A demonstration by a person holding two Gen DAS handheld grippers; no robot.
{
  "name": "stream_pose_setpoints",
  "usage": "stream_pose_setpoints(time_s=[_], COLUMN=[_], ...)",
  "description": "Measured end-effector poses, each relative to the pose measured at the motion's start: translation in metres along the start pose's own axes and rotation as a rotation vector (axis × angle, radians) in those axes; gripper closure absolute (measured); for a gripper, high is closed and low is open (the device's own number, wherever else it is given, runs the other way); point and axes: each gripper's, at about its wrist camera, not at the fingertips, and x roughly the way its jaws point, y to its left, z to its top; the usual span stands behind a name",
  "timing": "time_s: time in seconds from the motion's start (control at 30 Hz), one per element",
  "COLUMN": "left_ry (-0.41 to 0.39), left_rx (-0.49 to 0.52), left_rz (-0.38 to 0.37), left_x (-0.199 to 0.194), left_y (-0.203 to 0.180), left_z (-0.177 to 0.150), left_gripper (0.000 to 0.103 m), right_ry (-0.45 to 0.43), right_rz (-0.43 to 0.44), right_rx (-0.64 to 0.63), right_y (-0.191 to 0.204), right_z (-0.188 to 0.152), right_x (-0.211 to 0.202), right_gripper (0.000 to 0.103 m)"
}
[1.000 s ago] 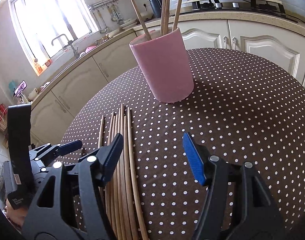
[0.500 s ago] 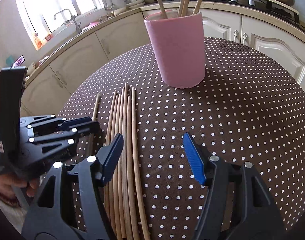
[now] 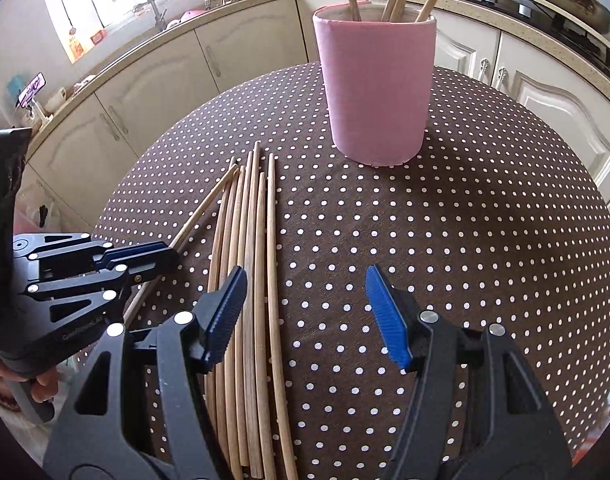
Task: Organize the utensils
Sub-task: 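Close the left tool on one chopstick while the right tool grasps another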
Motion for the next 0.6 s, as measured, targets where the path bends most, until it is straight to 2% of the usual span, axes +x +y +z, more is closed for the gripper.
stream_pose_setpoints(time_s=[0.07, 0.17, 0.23, 0.47, 0.6], left_ry=[-0.001, -0.002, 0.002, 0.008, 0.012], left_rx=[0.010, 0.034, 0.037, 0.038, 0.043], left_rz=[-0.006, 0.003, 0.009, -0.005, -0.010], left_x=[-0.003, -0.004, -0.006, -0.010, -0.013], left_y=[-0.003, -0.007, -0.008, -0.005, -0.002], left_z=[-0.007, -0.011, -0.014, -0.019, -0.021], left_gripper=[0.088, 0.085, 0.085, 0.085, 0.085], right_ry=[0.012, 0.050, 0.081, 0.153, 0.223], right_rz=[-0.011, -0.017, -0.031, -0.084, -0.108], right_rx=[-0.022, -0.052, -0.071, -0.154, -0.217], right_y=[0.004, 0.009, 0.012, 0.031, 0.042], right_z=[0.002, 0.006, 0.007, 0.018, 0.026], right_x=[0.002, 0.008, 0.012, 0.022, 0.028], right_gripper=[0.044, 0.062, 0.068, 0.069, 0.074])
